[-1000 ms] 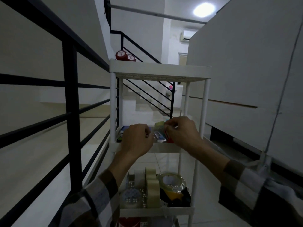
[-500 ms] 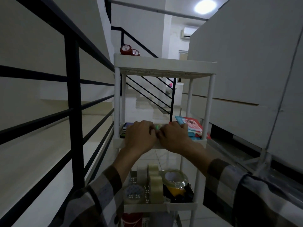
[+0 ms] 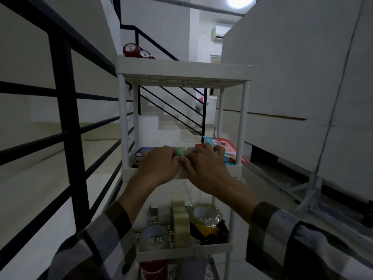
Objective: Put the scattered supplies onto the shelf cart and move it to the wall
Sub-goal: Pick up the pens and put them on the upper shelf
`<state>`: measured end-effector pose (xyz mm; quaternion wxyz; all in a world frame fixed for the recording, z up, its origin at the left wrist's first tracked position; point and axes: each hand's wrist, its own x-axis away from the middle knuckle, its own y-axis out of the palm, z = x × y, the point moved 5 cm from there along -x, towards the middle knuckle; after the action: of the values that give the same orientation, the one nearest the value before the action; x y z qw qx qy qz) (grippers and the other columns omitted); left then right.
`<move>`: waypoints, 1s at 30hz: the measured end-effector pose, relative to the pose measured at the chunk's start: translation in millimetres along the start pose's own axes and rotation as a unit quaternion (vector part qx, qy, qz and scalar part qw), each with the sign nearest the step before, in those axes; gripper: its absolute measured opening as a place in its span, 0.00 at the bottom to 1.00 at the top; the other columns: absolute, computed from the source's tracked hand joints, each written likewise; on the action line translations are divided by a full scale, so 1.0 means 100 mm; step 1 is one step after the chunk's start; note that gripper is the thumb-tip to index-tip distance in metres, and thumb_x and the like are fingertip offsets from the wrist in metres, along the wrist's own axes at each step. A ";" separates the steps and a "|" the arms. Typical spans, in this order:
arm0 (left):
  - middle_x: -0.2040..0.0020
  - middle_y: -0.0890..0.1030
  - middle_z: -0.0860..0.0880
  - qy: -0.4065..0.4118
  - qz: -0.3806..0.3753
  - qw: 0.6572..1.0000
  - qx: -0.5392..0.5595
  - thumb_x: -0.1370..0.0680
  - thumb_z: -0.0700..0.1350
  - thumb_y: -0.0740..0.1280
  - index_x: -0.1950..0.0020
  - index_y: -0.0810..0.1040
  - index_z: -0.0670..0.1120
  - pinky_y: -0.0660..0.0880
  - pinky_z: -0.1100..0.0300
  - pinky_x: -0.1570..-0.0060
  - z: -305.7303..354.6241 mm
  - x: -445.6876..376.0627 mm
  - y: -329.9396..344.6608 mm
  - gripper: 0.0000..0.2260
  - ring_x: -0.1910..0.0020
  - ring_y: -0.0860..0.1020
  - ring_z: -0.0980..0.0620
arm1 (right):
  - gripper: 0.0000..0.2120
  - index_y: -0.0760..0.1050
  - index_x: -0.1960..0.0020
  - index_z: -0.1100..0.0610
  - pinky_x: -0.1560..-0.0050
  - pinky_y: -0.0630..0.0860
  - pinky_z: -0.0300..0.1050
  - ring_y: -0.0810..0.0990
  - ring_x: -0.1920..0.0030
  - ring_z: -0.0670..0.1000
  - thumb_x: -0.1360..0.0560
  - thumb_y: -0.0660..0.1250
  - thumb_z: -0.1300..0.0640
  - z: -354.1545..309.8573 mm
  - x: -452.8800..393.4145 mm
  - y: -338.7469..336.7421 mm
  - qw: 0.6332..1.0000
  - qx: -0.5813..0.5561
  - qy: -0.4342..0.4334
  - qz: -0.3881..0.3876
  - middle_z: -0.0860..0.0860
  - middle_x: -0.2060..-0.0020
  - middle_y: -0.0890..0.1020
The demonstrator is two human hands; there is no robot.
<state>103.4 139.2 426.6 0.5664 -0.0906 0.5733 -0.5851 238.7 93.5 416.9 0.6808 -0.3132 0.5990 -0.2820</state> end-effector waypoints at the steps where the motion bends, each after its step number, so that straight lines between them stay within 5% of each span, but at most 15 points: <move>1: 0.57 0.82 0.50 -0.001 0.003 1.000 0.000 0.16 0.48 0.62 0.48 0.83 0.49 0.76 0.45 0.43 0.00 0.00 0.00 0.10 0.53 0.81 0.46 | 0.31 0.81 0.48 0.50 0.37 0.61 0.57 0.75 0.43 0.52 0.19 0.40 0.38 0.02 0.01 -0.01 1.000 -0.024 -0.001 0.004 0.50 0.52 0.82; 7: 0.65 0.81 0.49 -0.002 0.016 1.000 0.002 0.19 0.48 0.65 0.58 0.83 0.47 0.82 0.48 0.55 -0.06 -0.03 -0.02 0.11 0.64 0.81 0.49 | 0.16 0.78 0.51 0.49 0.32 0.61 0.61 0.75 0.45 0.49 0.17 0.55 0.44 0.16 0.04 -0.04 0.995 -0.095 -0.021 0.024 0.48 0.55 0.80; 14: 0.64 0.75 0.54 0.025 0.034 0.999 -0.026 0.17 0.46 0.62 0.51 0.82 0.49 0.76 0.48 0.48 0.03 0.01 -0.02 0.09 0.61 0.77 0.49 | 0.18 0.80 0.49 0.50 0.35 0.62 0.58 0.74 0.45 0.50 0.18 0.54 0.43 0.13 0.09 -0.02 0.996 -0.036 -0.039 0.067 0.49 0.52 0.80; 22: 0.54 0.85 0.46 0.010 0.037 0.999 -0.006 0.21 0.50 0.61 0.48 0.86 0.48 0.74 0.55 0.62 -0.04 0.00 0.02 0.15 0.58 0.81 0.44 | 0.20 0.81 0.52 0.49 0.32 0.63 0.56 0.79 0.51 0.50 0.17 0.52 0.46 0.08 0.10 0.05 0.996 0.003 -0.037 0.079 0.47 0.57 0.83; 30: 0.62 0.80 0.46 -0.001 0.050 0.998 -0.026 0.23 0.50 0.60 0.59 0.82 0.44 0.72 0.51 0.54 0.01 0.07 -0.03 0.15 0.61 0.78 0.43 | 0.24 0.82 0.48 0.50 0.27 0.60 0.60 0.80 0.47 0.50 0.15 0.47 0.44 0.07 0.13 0.03 0.995 0.016 -0.071 0.073 0.48 0.52 0.84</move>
<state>99.6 132.9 426.0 0.5926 -0.0771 0.5921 -0.5407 247.4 86.7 406.8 0.7449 -0.2774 0.5661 -0.2184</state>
